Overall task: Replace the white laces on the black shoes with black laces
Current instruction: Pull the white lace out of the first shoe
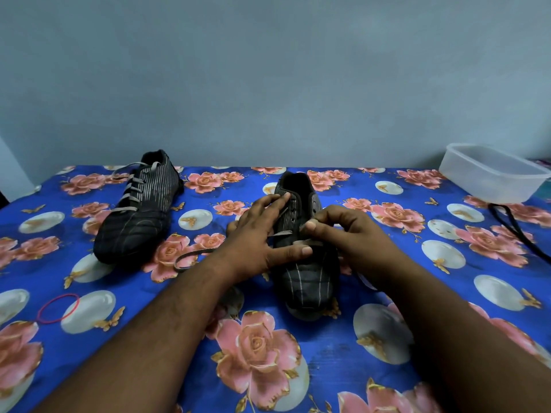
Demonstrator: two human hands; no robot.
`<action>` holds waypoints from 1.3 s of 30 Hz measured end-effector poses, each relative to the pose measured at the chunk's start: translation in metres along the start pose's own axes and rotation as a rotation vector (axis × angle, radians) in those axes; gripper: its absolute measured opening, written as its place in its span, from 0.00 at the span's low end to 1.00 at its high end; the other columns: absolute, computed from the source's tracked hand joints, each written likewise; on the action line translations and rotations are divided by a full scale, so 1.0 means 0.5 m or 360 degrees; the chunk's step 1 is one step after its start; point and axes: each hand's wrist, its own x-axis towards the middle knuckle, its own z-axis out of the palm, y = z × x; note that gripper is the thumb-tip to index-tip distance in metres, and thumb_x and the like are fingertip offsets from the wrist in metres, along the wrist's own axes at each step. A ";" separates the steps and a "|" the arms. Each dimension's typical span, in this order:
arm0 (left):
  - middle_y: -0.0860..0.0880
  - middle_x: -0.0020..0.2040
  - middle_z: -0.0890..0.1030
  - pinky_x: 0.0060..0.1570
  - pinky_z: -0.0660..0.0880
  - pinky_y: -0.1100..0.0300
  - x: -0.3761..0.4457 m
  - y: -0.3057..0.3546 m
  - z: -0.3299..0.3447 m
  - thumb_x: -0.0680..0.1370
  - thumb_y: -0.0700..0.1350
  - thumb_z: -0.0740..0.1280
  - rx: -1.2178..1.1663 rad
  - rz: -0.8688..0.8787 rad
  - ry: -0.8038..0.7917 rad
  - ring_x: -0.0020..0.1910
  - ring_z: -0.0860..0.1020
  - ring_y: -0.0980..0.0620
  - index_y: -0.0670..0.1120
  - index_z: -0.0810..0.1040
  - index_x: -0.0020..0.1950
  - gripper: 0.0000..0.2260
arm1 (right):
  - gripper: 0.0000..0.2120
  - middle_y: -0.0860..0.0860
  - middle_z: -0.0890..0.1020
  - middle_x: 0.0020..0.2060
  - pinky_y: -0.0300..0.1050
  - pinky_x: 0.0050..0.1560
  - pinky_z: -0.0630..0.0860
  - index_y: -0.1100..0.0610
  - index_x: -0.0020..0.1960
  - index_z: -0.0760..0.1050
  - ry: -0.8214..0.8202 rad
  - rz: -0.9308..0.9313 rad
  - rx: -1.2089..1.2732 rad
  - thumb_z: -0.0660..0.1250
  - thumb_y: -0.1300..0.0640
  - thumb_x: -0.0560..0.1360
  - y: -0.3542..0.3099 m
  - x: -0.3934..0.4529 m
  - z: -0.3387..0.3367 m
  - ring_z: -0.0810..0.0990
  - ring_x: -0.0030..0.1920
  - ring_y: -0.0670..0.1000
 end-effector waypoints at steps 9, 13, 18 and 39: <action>0.65 0.79 0.50 0.71 0.48 0.53 -0.001 0.001 0.000 0.60 0.79 0.59 0.0015 0.0008 -0.0006 0.79 0.52 0.59 0.68 0.49 0.80 0.51 | 0.11 0.57 0.80 0.37 0.59 0.42 0.68 0.57 0.47 0.84 0.0118 -0.0019 0.0093 0.74 0.49 0.74 -0.013 0.002 0.006 0.73 0.38 0.60; 0.64 0.79 0.51 0.70 0.49 0.54 0.000 0.001 0.001 0.60 0.79 0.59 0.0027 0.0014 0.0000 0.78 0.52 0.59 0.68 0.49 0.80 0.50 | 0.11 0.55 0.79 0.35 0.56 0.35 0.67 0.55 0.45 0.85 0.0102 0.0012 0.0082 0.74 0.47 0.72 -0.016 0.000 0.011 0.71 0.37 0.59; 0.64 0.79 0.51 0.69 0.50 0.53 0.000 0.004 -0.001 0.60 0.79 0.59 0.0033 0.0009 -0.0003 0.78 0.53 0.58 0.68 0.49 0.80 0.50 | 0.15 0.54 0.78 0.34 0.45 0.26 0.61 0.59 0.44 0.82 0.0125 0.0142 0.0140 0.73 0.47 0.73 -0.025 -0.004 0.009 0.67 0.29 0.55; 0.63 0.80 0.51 0.73 0.50 0.49 -0.002 0.005 0.000 0.59 0.79 0.59 0.0027 -0.0019 0.0007 0.79 0.53 0.58 0.67 0.50 0.80 0.51 | 0.13 0.50 0.72 0.30 0.45 0.38 0.68 0.54 0.39 0.78 0.0285 0.0171 0.0505 0.64 0.52 0.81 -0.042 -0.001 -0.036 0.70 0.32 0.48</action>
